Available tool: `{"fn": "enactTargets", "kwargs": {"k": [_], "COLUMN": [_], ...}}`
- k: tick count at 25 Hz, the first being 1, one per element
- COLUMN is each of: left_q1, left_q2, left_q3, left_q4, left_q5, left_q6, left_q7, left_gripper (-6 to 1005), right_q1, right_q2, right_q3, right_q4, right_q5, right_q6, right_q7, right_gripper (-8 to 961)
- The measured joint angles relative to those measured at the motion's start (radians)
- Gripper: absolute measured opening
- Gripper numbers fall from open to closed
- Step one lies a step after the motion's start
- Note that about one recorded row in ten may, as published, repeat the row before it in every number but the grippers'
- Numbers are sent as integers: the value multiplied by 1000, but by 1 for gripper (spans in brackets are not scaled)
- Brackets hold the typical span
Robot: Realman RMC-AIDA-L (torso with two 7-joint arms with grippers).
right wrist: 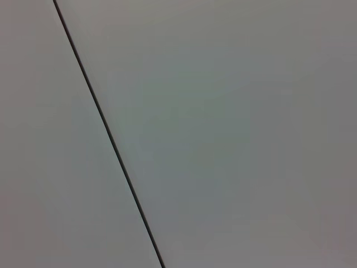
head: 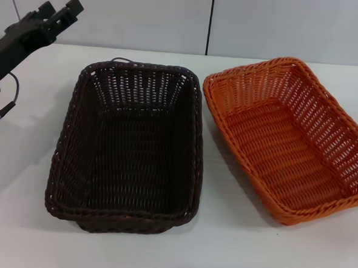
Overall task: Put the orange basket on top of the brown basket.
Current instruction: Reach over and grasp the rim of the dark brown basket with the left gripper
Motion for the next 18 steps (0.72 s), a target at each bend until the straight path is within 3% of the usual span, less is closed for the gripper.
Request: {"fn": "enactTargets", "kwargs": {"k": [18], "left_q1": [4], "left_q2": [3], "left_q3": [-8], "left_q4": [2], "left_q5": [-13], "left_q6": [5], "left_q7": [-8], "left_gripper": [831], "right_q1": [3], "right_q2": [0], "right_q3": [0], "right_q4": [0], "right_q5": [0], "right_q6": [0], "right_q7": [1], "right_gripper": [726]}}
